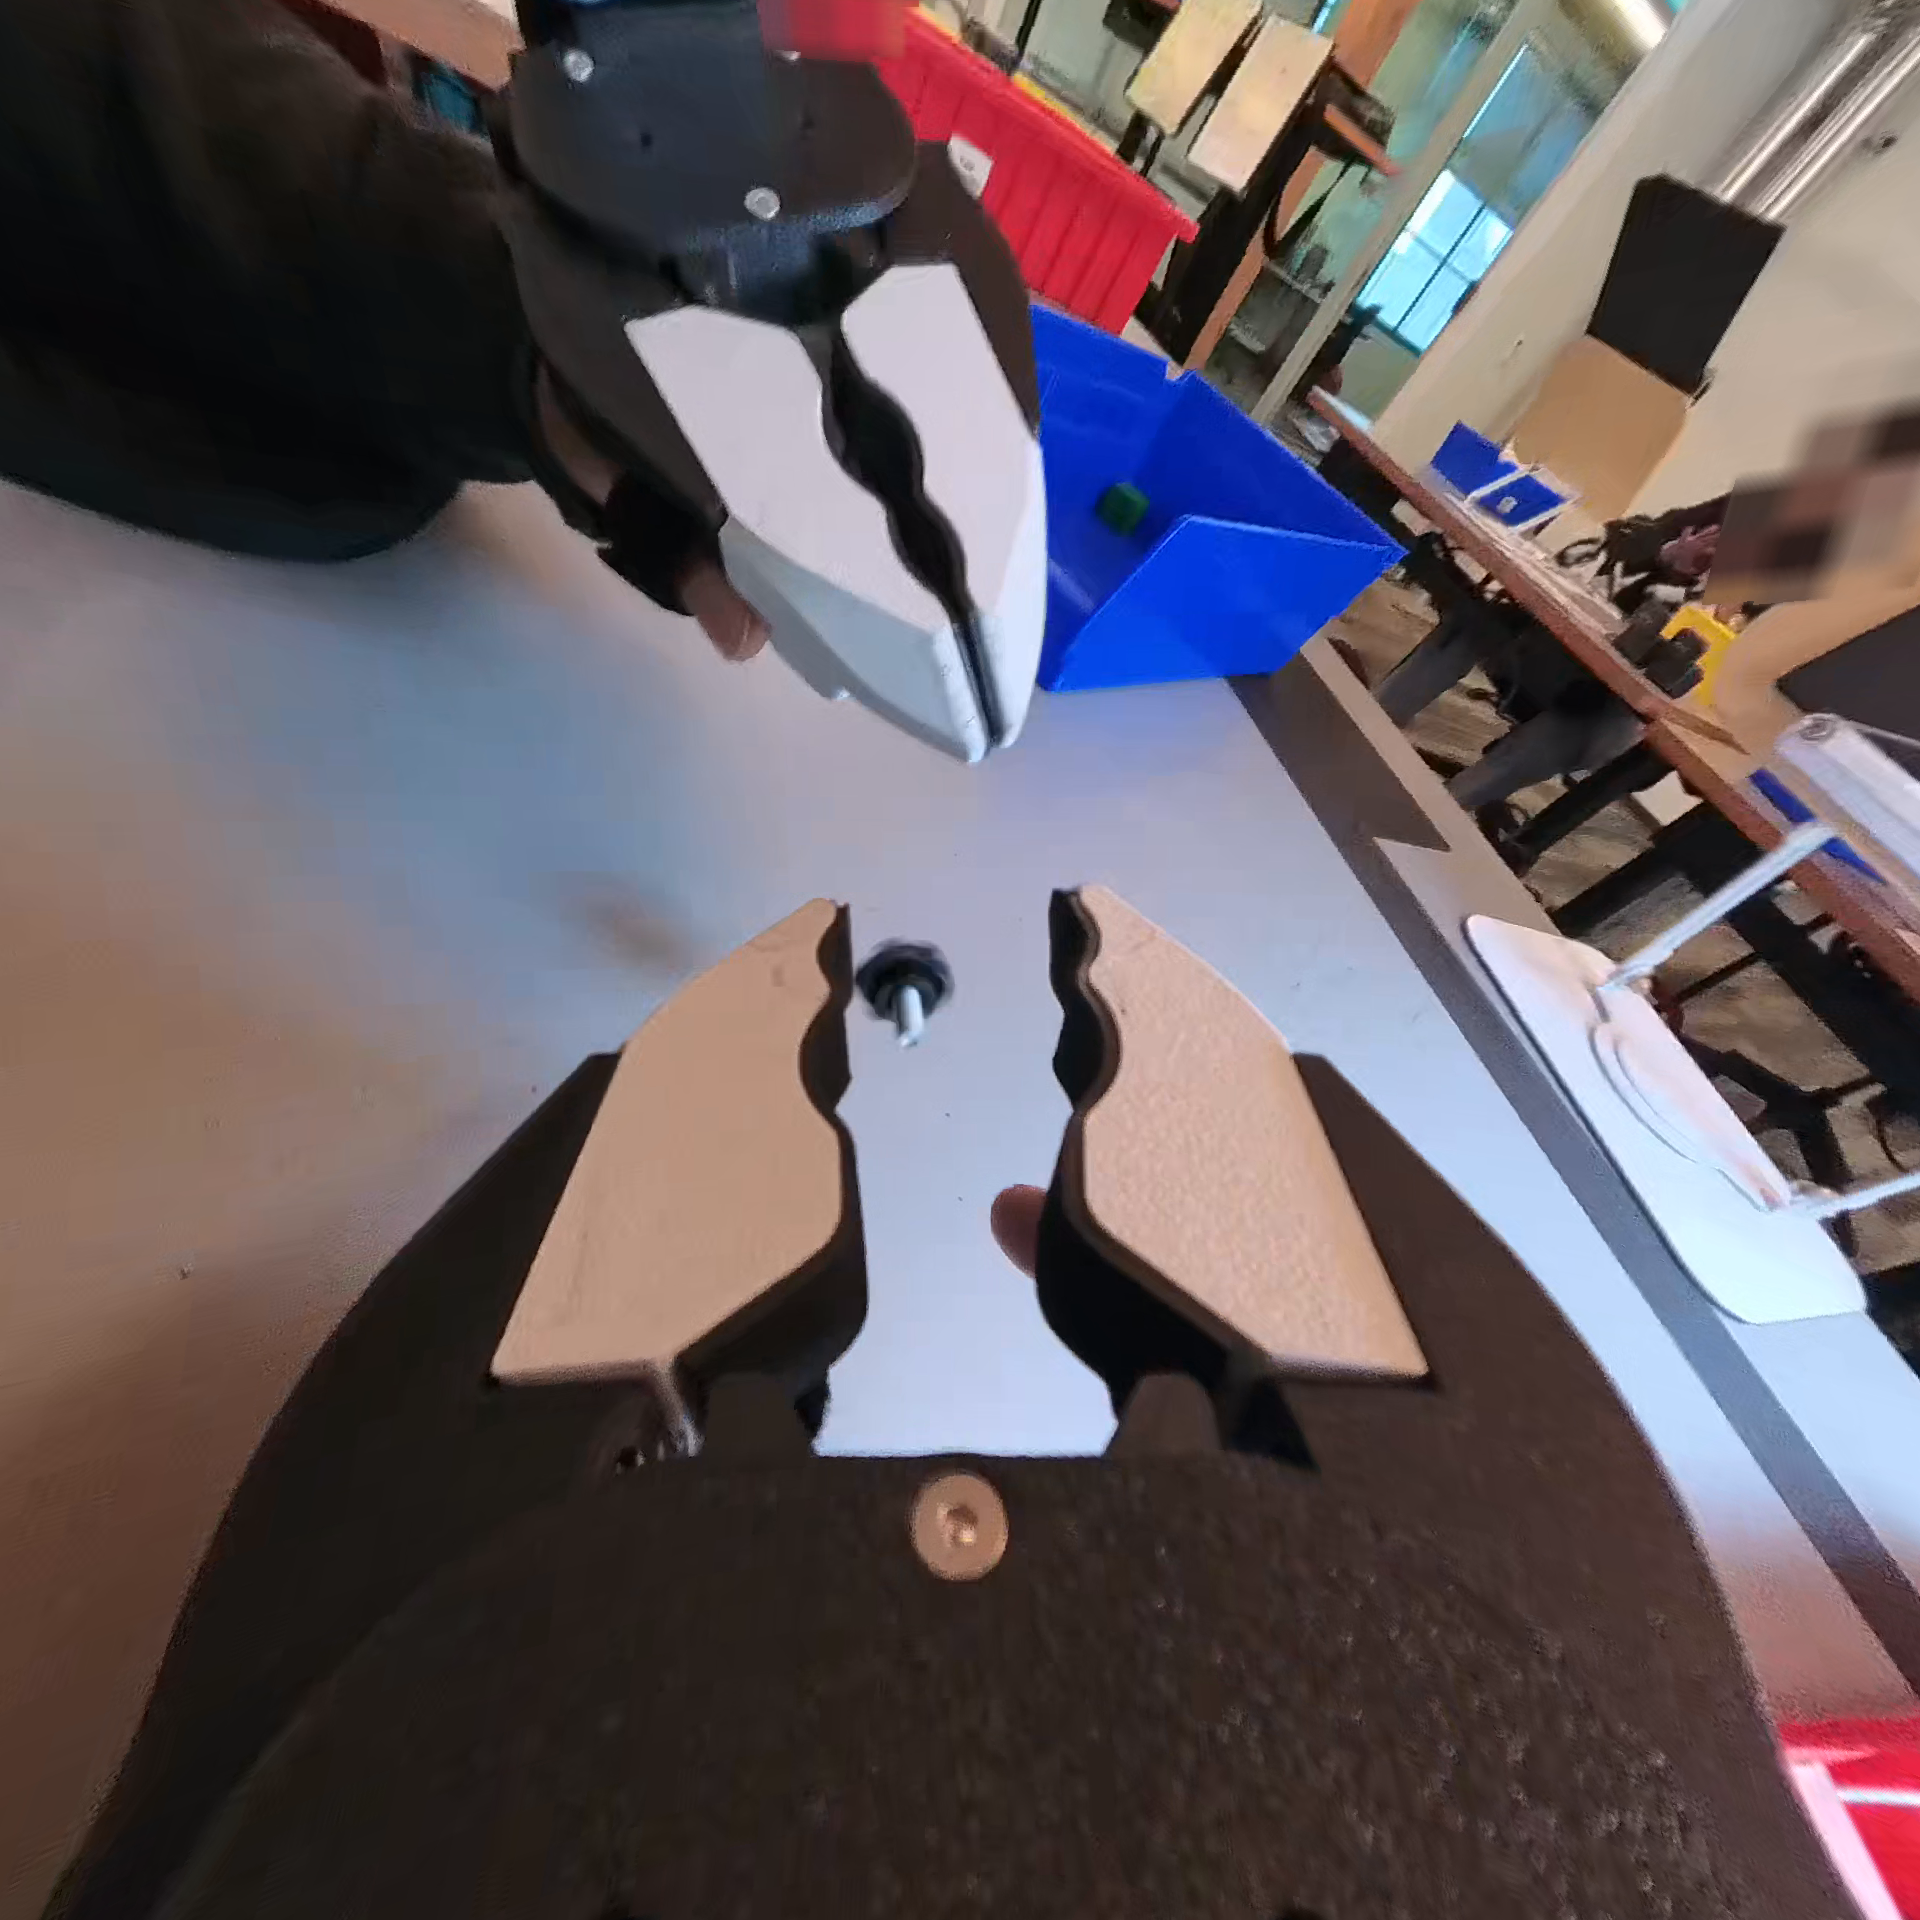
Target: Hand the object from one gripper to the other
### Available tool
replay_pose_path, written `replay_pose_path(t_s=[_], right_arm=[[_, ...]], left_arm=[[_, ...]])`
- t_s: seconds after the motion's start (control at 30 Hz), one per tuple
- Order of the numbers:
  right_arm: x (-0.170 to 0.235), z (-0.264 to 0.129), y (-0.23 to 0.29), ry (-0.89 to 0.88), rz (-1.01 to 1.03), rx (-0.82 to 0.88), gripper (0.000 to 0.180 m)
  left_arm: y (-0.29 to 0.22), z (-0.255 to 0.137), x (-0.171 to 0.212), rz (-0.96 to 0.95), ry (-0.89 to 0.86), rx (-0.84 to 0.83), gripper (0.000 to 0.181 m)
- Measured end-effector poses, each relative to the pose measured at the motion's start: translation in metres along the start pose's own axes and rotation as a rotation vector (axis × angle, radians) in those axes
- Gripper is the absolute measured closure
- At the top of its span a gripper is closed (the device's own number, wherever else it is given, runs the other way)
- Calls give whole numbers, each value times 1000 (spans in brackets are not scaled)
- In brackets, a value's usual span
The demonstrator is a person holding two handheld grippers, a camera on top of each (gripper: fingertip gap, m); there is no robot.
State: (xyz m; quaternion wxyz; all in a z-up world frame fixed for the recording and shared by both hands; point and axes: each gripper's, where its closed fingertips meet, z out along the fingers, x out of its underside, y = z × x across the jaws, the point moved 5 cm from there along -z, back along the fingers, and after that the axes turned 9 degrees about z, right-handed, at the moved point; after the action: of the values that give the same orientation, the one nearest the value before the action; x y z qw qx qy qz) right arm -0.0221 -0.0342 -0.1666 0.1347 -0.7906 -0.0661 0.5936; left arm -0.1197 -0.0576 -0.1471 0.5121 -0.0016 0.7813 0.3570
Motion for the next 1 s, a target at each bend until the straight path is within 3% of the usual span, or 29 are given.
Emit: replay_pose_path(t_s=[0.3,0.4,0.5,0.63,0.7,0.77,1.0], right_arm=[[25,9,2,177,35,-42,146],[31,11,1,210,49,-48,146],[31,10,-1,208,72,-52,147],[28,9,-3,191,82,-40,147],[27,9,-3,182,89,-42,147],[27,10,-2,180,101,-49,146],[16,7,-3,89,229,-92,146]], left_arm=[[1,4,26,-95,121,82,179],[-11,10,42,-200,232,215,152],[-23,15,54,-226,304,299,142],[-36,17,66,-204,397,368,143],[-38,19,71,-148,436,349,158],[-36,20,69,-78,447,325,161],[-9,11,28,-217,142,200,165]])
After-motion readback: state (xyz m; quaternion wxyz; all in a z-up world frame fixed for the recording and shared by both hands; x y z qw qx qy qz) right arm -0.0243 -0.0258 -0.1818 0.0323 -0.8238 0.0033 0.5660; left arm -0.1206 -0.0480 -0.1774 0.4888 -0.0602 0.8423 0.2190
